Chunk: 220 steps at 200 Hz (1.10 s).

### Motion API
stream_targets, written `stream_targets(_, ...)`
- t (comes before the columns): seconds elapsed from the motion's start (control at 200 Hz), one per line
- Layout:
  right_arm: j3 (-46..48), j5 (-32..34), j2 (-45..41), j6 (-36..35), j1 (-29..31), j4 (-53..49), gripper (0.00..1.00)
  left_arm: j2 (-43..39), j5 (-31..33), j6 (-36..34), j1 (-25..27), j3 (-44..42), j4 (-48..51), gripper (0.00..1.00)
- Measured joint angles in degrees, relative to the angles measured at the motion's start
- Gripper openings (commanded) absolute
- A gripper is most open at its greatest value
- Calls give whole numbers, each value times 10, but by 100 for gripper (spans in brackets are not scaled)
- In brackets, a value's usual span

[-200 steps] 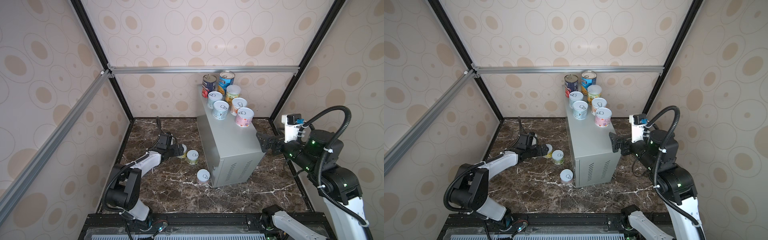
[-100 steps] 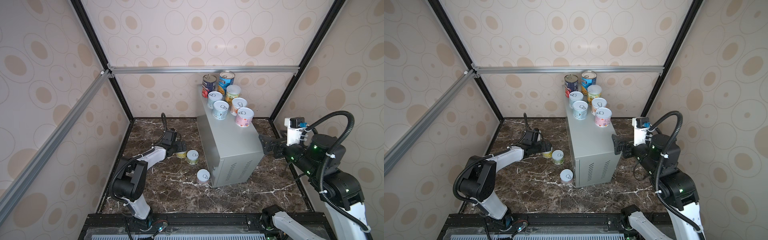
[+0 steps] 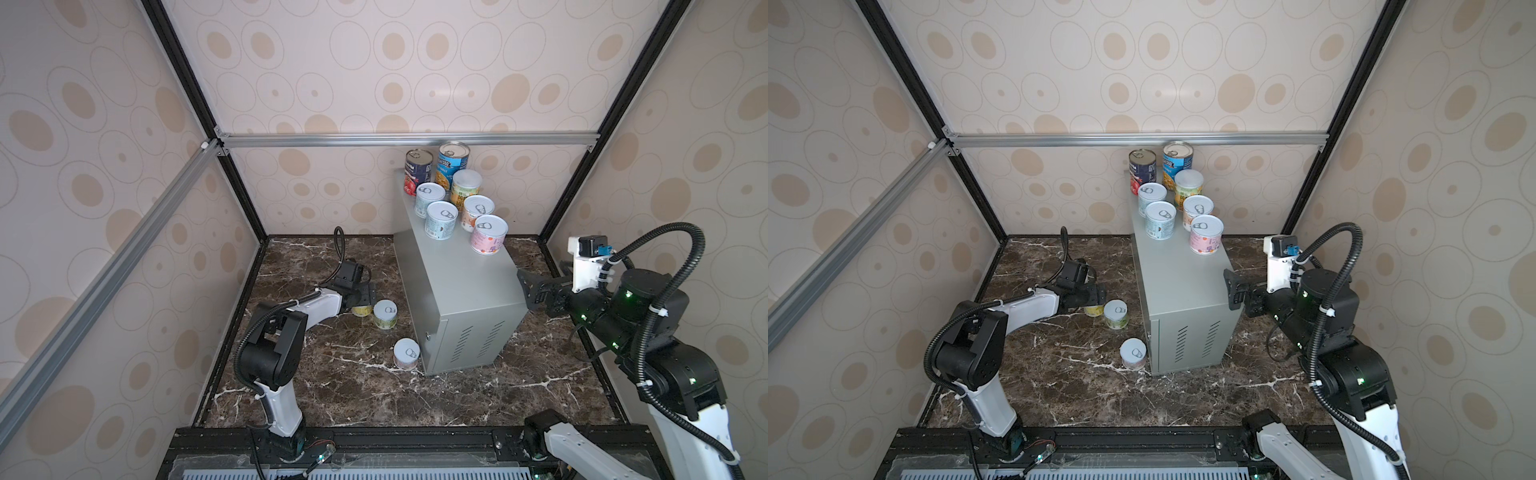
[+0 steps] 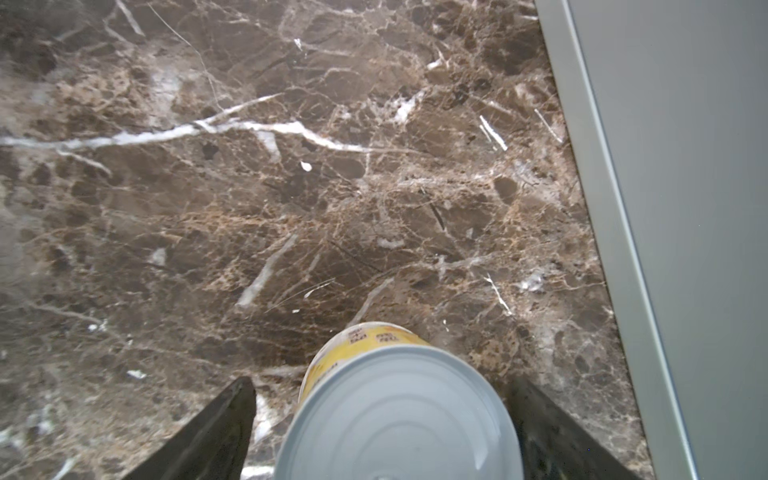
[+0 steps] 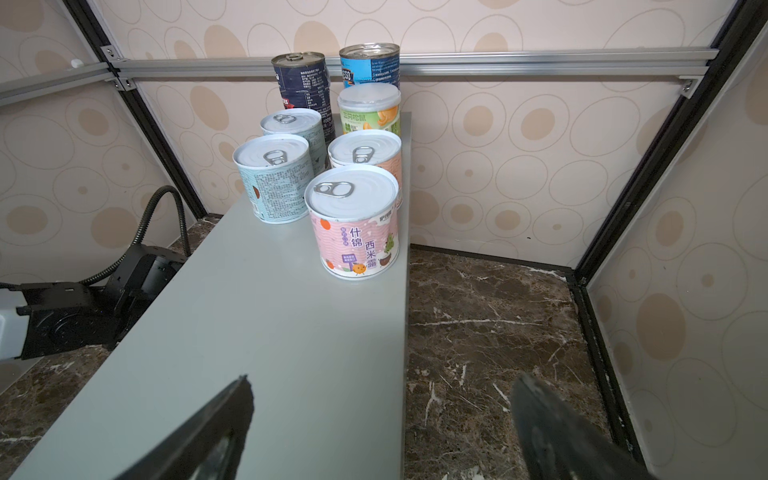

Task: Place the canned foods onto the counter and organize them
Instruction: 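Close the left gripper around the yellow-labelled can on the floor, then lift the yellow-labelled can with the left gripper up over the cabinet top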

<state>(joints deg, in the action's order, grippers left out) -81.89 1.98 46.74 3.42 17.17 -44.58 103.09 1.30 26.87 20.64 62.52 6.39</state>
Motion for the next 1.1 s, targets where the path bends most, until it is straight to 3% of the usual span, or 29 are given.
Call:
stream_targets(0.52, 2, 90, 7, 22, 0, -5, 100, 0, 19, -16, 1, 0, 18, 88)
stream_targets(0.83, 2, 126, 13, 34, 0, -14, 100, 1, 16, -25, 1, 0, 24, 73)
stream_targets(1.1, 2, 136, 14, 38, 0, -14, 100, -27, 26, -45, 1, 5, 88, 53)
